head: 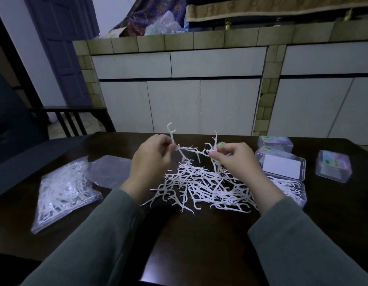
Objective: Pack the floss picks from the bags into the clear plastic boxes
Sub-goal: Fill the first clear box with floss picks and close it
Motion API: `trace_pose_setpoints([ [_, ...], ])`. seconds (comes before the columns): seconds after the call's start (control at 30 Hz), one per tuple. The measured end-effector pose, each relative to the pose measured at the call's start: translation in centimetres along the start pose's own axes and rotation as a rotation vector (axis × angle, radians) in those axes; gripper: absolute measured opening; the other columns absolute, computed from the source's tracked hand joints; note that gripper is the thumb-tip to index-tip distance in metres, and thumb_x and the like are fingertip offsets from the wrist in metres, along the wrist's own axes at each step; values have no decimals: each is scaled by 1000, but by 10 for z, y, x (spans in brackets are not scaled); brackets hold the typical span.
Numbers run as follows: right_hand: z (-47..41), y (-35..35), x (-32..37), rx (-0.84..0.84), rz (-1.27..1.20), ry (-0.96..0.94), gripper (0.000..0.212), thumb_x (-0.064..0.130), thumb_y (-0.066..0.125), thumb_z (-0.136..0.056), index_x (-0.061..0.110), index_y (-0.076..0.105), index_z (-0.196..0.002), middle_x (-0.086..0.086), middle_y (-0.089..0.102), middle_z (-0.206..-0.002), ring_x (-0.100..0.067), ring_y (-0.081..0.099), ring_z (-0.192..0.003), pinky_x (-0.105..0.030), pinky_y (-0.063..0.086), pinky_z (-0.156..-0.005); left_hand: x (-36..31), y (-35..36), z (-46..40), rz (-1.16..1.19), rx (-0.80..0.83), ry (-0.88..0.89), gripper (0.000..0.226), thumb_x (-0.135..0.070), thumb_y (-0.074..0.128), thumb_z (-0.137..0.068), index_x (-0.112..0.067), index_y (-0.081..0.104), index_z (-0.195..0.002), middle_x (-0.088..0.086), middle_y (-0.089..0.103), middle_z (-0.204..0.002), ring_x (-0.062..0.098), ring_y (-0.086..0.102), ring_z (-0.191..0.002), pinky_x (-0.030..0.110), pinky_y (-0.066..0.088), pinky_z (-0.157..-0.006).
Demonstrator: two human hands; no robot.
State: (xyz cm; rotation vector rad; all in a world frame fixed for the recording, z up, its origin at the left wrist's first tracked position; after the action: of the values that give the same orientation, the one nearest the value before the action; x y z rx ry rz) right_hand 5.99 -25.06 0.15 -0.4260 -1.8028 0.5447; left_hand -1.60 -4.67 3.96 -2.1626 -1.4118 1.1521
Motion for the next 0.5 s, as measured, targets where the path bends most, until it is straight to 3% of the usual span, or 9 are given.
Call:
trace_pose_setpoints([
  [0.1,1,-1,0,1,-25,-1,12,47,68,-84,41,63,-74,20,64,-85,-17,61,-97,-54,42,-96,-1,3,2,6,21,-8,5,-25,61,-92,-21,61,-90,-11,56,-83,2,49,-71,17,33,-58],
  [0.3,6,-6,3,3,-116,0,17,43,69,-85,43,61,-70,25,59,-81,-18,59,-101,-55,40,-99,-12,3,7,32,-5,-4,6,-26,58,-93,-23,59,-88,-13,55,-81,3,51,-73,13,31,-57],
  [0.4,7,-9,5,-15,-176,-16,5,41,70,-85,36,69,-83,25,59,-80,-7,59,-89,-52,45,-97,-17,-2,6,55,-57,18,6,-24,58,-93,-23,57,-87,-11,54,-80,3,51,-73,15,32,-57],
  [0.5,7,-14,4,-45,-183,-40,14,42,70,-85,31,75,-92,23,61,-82,-4,57,-84,-49,49,-92,-20,-2,7,57,-83,40,8,-24,59,-93,-23,57,-86,-9,56,-79,5,51,-73,18,36,-57],
])
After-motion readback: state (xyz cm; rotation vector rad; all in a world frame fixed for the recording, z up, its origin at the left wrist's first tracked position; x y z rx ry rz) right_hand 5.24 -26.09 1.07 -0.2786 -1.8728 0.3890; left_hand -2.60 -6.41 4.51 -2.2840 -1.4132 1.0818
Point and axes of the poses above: each hand's wrist, its own z-axis away from the middle knuckle, its own y-axis out of the palm, x = y × z, the point moved 7 cm from there along -z, towards the middle knuckle
